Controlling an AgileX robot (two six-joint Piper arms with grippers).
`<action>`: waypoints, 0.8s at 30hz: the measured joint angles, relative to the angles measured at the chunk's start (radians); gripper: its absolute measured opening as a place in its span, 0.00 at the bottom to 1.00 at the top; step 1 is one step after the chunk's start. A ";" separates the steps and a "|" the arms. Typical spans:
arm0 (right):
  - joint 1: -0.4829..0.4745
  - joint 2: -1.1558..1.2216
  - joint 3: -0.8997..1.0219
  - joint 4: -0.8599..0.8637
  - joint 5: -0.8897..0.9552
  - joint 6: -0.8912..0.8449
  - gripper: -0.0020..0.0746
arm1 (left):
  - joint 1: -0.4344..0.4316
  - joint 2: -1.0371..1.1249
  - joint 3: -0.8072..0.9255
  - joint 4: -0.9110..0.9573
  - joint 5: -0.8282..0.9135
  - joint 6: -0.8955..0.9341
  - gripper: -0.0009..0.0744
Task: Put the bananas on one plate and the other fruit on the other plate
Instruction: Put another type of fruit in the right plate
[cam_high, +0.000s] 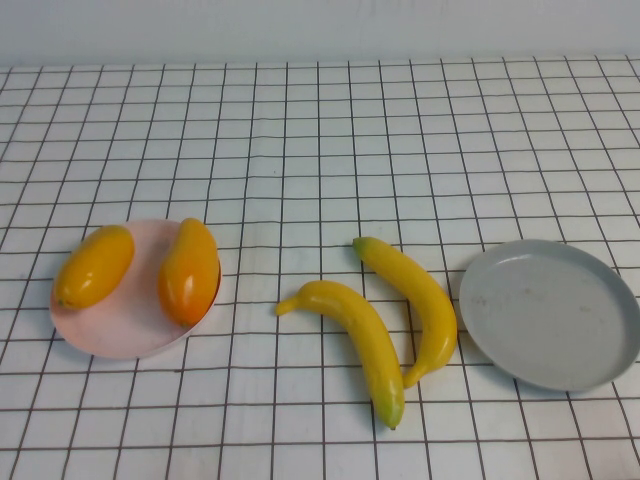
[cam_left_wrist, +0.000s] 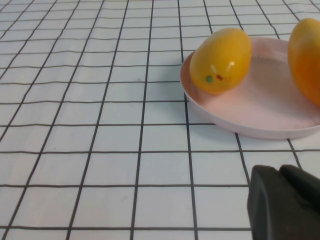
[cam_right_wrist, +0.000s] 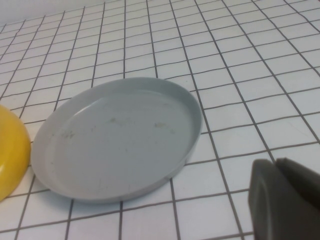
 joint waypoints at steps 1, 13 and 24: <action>0.000 0.000 0.000 0.000 0.000 0.000 0.00 | 0.000 0.000 0.000 0.000 0.000 0.000 0.01; 0.000 0.000 0.000 0.291 -0.010 0.004 0.00 | 0.000 0.000 0.000 0.000 0.000 0.000 0.01; 0.000 0.000 0.000 1.178 -0.165 -0.260 0.00 | 0.000 0.000 0.000 0.000 0.000 0.000 0.01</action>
